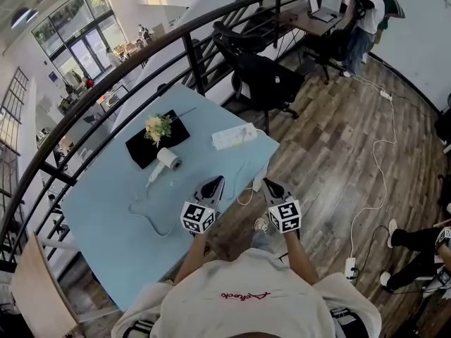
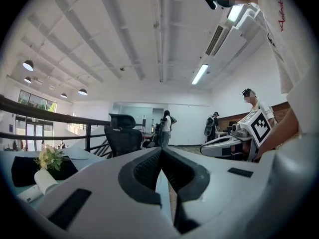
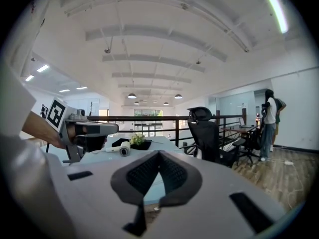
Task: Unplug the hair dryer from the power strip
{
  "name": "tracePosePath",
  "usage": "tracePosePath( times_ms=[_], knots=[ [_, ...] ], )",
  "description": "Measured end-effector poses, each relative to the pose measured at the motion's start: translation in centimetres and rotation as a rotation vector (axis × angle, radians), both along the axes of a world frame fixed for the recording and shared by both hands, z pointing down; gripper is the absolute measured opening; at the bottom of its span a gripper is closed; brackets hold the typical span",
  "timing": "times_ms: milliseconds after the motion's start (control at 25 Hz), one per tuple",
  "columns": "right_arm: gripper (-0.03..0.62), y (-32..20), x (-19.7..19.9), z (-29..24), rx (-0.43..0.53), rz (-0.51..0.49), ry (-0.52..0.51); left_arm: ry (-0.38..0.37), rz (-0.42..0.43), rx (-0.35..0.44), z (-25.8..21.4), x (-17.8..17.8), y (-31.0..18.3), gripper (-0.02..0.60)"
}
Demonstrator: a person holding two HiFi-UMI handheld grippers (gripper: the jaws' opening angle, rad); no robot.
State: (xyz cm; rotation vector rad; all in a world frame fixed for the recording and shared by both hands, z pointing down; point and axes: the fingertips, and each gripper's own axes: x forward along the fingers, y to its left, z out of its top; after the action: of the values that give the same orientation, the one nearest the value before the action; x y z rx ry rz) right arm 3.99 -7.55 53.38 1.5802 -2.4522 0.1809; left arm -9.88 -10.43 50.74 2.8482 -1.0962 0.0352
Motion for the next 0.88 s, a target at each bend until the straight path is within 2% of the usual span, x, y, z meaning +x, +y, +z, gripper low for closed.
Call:
tracePosePath(
  times_ms=[880],
  knots=[
    [0.018, -18.3, 7.7, -2.4, 0.037, -0.100, -0.030, -0.030, -0.091, 0.024, -2.5, 8.1, -16.9, 0.008]
  ],
)
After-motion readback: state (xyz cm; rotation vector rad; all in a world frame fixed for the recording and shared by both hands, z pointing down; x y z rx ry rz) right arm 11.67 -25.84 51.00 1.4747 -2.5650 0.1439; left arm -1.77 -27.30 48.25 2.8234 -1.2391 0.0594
